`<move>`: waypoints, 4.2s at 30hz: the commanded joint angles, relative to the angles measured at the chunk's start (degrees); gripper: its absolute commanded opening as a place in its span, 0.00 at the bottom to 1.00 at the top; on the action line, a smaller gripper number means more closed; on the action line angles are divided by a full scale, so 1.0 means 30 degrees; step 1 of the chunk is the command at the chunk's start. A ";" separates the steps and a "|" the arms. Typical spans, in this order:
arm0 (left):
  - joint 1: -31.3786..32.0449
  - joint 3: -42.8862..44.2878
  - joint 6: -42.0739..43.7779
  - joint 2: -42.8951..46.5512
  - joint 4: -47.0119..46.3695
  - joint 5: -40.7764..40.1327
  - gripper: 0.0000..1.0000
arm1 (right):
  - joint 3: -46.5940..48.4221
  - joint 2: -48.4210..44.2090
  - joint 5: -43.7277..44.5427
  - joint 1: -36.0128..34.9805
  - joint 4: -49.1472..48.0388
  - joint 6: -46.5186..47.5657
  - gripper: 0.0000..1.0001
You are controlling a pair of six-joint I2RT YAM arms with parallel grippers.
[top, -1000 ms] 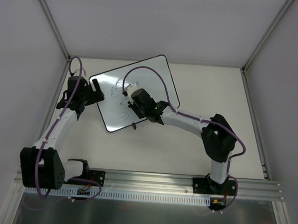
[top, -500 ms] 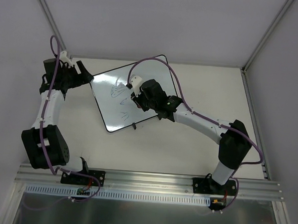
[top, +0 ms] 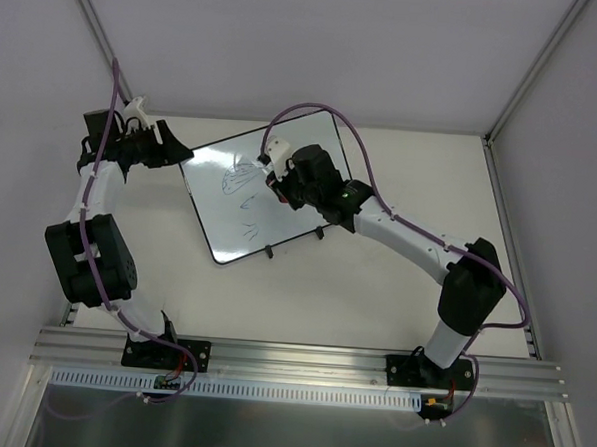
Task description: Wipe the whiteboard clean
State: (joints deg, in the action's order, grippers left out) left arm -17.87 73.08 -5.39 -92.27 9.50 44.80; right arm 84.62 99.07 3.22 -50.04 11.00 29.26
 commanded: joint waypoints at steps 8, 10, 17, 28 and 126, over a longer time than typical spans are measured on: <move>-0.0401 0.1305 0.1561 -0.1793 -0.0295 0.5839 0.38 | 0.2788 0.1078 -0.0752 0.0538 -0.0241 0.0707 0.00; -0.0401 0.1217 0.1620 -0.1705 -0.0295 0.5869 0.29 | 0.3285 0.1661 -0.0636 0.0567 -0.0211 0.0736 0.00; -0.0401 0.0691 0.1620 -0.0799 -0.0295 0.5810 0.16 | 0.6185 0.4208 0.2847 0.0567 -0.0211 -0.0198 0.00; -0.0256 -0.1155 0.3962 0.0784 -0.0295 0.5344 0.00 | 0.7682 0.6527 0.3497 0.0714 -0.0737 -0.2075 0.00; 0.2060 -0.4877 0.5546 0.4272 -0.0382 0.1211 0.00 | 0.7124 0.7904 0.3616 -0.1100 0.1195 -0.3923 0.00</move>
State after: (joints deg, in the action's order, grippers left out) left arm -14.57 59.31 5.76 -80.12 8.19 49.39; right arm 104.53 119.68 19.25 -49.74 12.10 16.21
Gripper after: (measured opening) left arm 0.219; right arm 0.212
